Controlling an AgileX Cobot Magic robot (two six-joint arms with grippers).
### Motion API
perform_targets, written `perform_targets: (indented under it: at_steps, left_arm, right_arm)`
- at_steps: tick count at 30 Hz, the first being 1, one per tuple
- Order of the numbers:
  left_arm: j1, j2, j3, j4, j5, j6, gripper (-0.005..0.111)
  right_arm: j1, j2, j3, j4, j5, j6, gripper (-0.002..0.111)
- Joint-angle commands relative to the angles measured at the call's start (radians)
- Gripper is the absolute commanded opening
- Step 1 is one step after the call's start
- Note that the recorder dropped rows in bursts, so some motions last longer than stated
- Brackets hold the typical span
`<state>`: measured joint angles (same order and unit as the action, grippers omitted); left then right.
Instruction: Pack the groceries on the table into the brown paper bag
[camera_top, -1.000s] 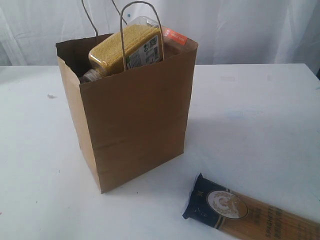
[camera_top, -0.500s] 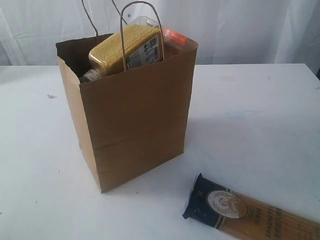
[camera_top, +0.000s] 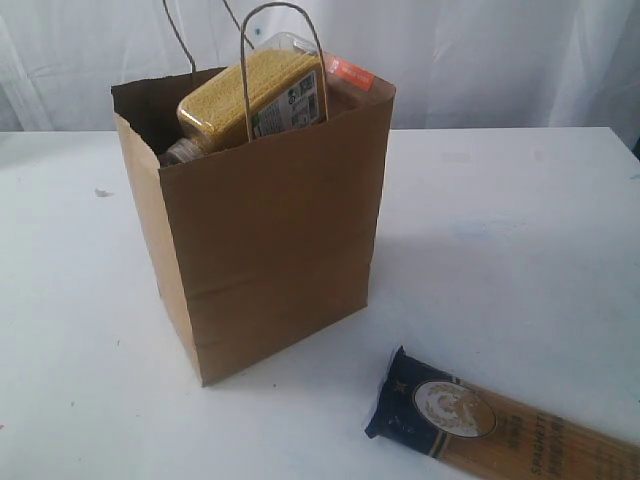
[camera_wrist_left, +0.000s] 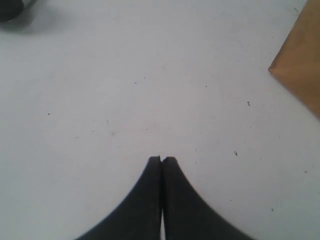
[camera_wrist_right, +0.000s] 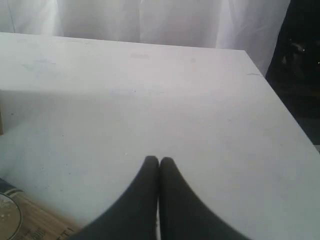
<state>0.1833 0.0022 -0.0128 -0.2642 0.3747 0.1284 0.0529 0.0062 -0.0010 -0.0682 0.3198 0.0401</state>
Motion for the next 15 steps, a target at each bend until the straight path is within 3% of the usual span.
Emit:
perform_targets:
  at_steps: [1,3,7,12,15]
  left_arm:
    - [-0.023,-0.002,0.013,-0.009,0.008,0.006,0.0]
    - [-0.065,-0.002,0.013,-0.009,0.008,0.006,0.0]
    - [-0.157,-0.002,0.013,-0.009,0.008,0.006,0.0]
    - [-0.173,-0.002,0.013,-0.009,0.008,0.006,0.0]
    - [-0.173,-0.002,0.013,-0.009,0.008,0.006,0.0]
  right_arm:
    - [-0.003,-0.006,0.001,-0.012,-0.073,-0.02,0.0]
    - [-0.003,-0.006,0.001,0.03,-0.165,0.011,0.0]
    - [-0.003,-0.006,0.001,0.327,-0.314,0.31,0.0]
    - [-0.003,-0.006,0.001,0.37,-0.343,0.372,0.0]
    - [-0.001,-0.006,0.001,0.434,-0.504,0.531,0.0]
